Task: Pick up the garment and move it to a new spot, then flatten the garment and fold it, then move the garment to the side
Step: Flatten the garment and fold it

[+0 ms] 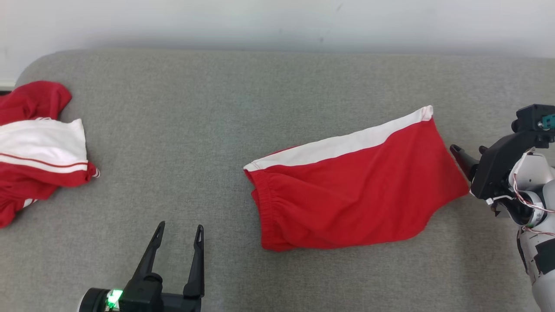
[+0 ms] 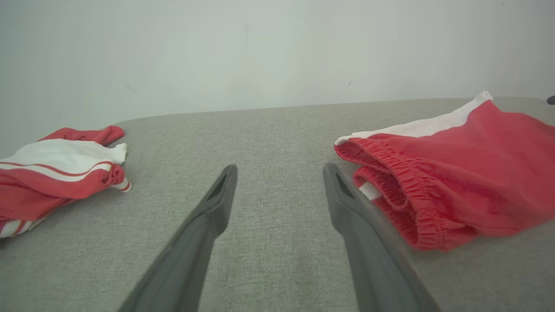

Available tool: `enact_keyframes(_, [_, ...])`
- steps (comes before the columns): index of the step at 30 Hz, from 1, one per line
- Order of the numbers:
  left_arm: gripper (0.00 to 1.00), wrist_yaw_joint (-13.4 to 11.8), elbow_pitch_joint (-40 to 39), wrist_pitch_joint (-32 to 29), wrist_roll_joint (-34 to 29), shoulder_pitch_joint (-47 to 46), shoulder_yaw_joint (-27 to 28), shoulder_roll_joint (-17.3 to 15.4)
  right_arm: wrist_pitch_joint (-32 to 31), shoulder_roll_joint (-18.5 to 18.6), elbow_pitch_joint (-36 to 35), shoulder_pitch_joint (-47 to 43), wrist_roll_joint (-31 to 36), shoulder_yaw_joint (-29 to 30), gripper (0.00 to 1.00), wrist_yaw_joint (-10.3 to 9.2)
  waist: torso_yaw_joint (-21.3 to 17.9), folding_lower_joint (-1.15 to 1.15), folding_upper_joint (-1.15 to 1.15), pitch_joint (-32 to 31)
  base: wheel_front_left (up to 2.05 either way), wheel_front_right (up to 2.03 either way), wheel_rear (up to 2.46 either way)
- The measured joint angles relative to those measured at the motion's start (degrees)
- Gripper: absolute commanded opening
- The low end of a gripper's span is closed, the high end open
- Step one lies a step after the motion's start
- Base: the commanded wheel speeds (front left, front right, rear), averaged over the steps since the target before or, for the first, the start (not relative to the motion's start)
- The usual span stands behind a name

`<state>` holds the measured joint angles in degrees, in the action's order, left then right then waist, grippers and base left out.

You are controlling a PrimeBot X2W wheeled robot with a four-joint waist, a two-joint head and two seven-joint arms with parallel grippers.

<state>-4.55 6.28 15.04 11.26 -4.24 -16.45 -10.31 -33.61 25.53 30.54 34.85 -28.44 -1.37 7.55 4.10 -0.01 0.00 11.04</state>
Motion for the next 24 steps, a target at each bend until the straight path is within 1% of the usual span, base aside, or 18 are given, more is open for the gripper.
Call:
enact_keyframes(4, [1.0, 0.58, -0.63, 0.01, -0.69, -0.09, 0.2, 0.49, -1.42, -0.9, -0.27, 0.36, 3.45, 2.37, 1.0, 0.0, 1.27, 0.01, 0.0, 1.32, 0.0, 0.0, 0.0])
enact_keyframes(8, [1.0, 1.1, -0.75, 0.01, -0.8, -0.48, 0.59, 1.32, -2.74, -2.5, -0.41, 0.44, 5.43, 4.31, 1.0, 0.0, 2.68, 0.01, 0.0, 2.55, 0.0, 0.0, 0.0])
enact_keyframes(13, [1.0, 2.05, -0.52, 0.01, -0.94, -0.84, 0.92, 2.19, -4.12, -3.25, -0.02, 0.47, 8.77, 6.87, 1.0, 0.0, 4.14, 0.01, 0.0, 4.28, 0.0, 0.0, 0.0])
enact_keyframes(17, [1.0, 2.63, -0.32, 0.01, -1.04, -1.08, 1.36, 2.85, -5.01, -4.28, -0.02, 0.58, 11.38, 7.36, 1.0, 0.0, 5.06, 0.01, 0.0, 5.61, 0.0, 0.0, 0.0])
enact_keyframes(20, [1.0, 3.1, -0.01, 0.01, -1.08, -1.18, 1.79, 3.16, -7.03, -5.43, -0.22, 0.72, 11.39, 6.9, 1.0, -0.01, 5.4, 0.01, 0.0, 6.4, 0.0, 0.0, 0.0])
enact_keyframes(21, [1.0, 3.13, 0.1, 0.01, -1.1, -1.27, 1.89, 3.27, -7.9, -5.61, -0.38, 0.87, 11.37, 6.48, 0.84, -0.05, 5.43, 0.01, 0.0, 6.56, 0.0, 0.0, 0.0])
enact_keyframes(22, [1.0, 3.19, 0.19, 0.0, -1.11, -1.38, 2.1, 3.38, -8.87, -5.79, -0.65, 0.92, 11.29, 6.19, 0.61, -0.18, 5.39, 0.01, 0.0, 6.64, 0.0, 0.0, 0.0])
enact_keyframes(23, [1.0, 3.44, 0.29, 0.01, -1.13, -1.47, 2.26, 3.46, -9.78, -5.94, -0.98, 0.91, 11.12, 5.76, 0.32, -0.18, 5.3, 0.01, 0.0, 6.63, 0.0, 0.0, 0.0])
enact_keyframes(24, [1.0, 3.52, 0.37, 0.01, -1.2, -1.48, 2.4, 3.57, -10.39, -6.22, -1.49, 0.71, 10.82, 5.3, 0.11, -0.18, 5.19, 0.01, 0.0, 6.54, 0.0, 0.0, 0.0])
